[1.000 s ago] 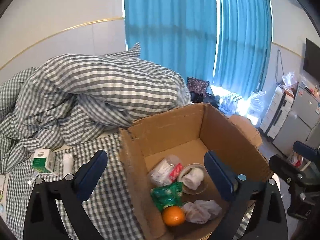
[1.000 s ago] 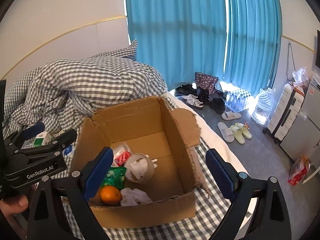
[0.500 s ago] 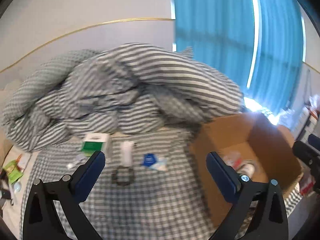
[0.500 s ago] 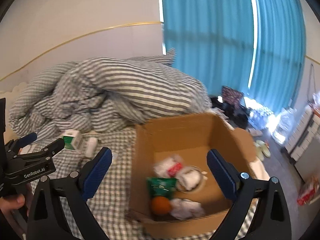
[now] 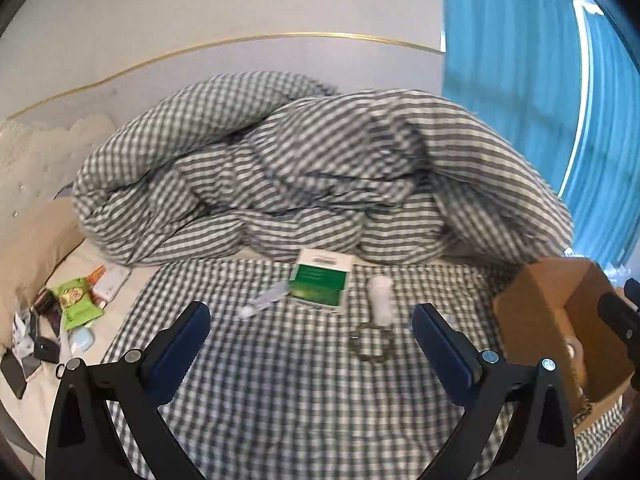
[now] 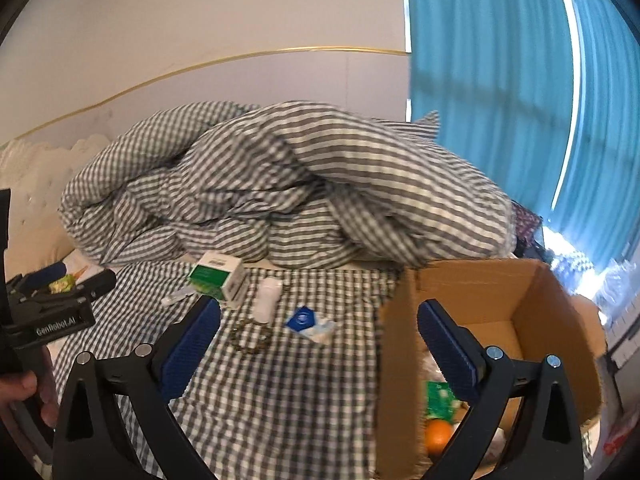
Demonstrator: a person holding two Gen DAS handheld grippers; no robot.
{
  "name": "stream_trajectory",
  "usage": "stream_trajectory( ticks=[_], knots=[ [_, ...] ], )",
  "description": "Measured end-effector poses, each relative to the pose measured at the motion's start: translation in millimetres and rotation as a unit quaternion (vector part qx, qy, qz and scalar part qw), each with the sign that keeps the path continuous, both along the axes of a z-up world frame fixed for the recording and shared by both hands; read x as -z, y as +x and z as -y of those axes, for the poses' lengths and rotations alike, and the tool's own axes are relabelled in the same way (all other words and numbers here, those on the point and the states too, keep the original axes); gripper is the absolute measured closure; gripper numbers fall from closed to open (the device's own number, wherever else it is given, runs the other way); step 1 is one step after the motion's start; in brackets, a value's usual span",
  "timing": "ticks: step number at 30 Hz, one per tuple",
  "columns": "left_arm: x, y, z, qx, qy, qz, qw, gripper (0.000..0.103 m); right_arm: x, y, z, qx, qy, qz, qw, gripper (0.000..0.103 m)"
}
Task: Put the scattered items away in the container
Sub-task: 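Move both open tools back over the bed toward the remaining items, then grasp the dark bead bracelet with the right tool while the left tool grasps the toothpaste tube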
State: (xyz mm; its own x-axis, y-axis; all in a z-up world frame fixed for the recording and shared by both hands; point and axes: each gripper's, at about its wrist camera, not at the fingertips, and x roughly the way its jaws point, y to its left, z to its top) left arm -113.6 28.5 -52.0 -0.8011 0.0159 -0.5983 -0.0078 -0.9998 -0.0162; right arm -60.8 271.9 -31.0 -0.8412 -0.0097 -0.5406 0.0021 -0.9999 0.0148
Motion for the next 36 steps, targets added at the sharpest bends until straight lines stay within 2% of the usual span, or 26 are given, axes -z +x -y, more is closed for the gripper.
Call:
stream_trajectory(
  ticks=[6, 10, 16, 27, 30, 32, 36],
  knots=[
    [17, -12, 37, -0.021, 0.001, 0.012, 0.9997, 0.0, 20, -21, 33, -0.044, -0.003, 0.016, 0.999, 0.004],
    [34, -27, 57, -0.03, -0.003, 0.028, 0.9992, 0.0, 47, -44, 55, -0.063, 0.01, 0.041, 0.997, 0.004],
    [61, -53, 78, -0.04, 0.008, 0.049, 0.998, 0.0, 89, -81, 79, -0.087, 0.003, 0.081, 0.993, 0.004],
    [111, -98, 94, -0.031, 0.001, 0.075, 0.9967, 0.0, 160, -148, 120, -0.122, 0.005, 0.142, 0.982, 0.005],
    [122, -108, 95, -0.024, -0.006, 0.081, 0.9964, 0.0, 176, -159, 126, -0.122, 0.01, 0.157, 0.98, 0.007],
    [131, -116, 96, -0.018, -0.012, 0.088, 0.9959, 0.0, 189, -168, 129, -0.119, 0.013, 0.17, 0.978, 0.012],
    [147, -130, 93, -0.005, -0.038, 0.095, 0.9947, 0.0, 212, -183, 130, -0.116, 0.0, 0.192, 0.974, 0.016]
  ],
)
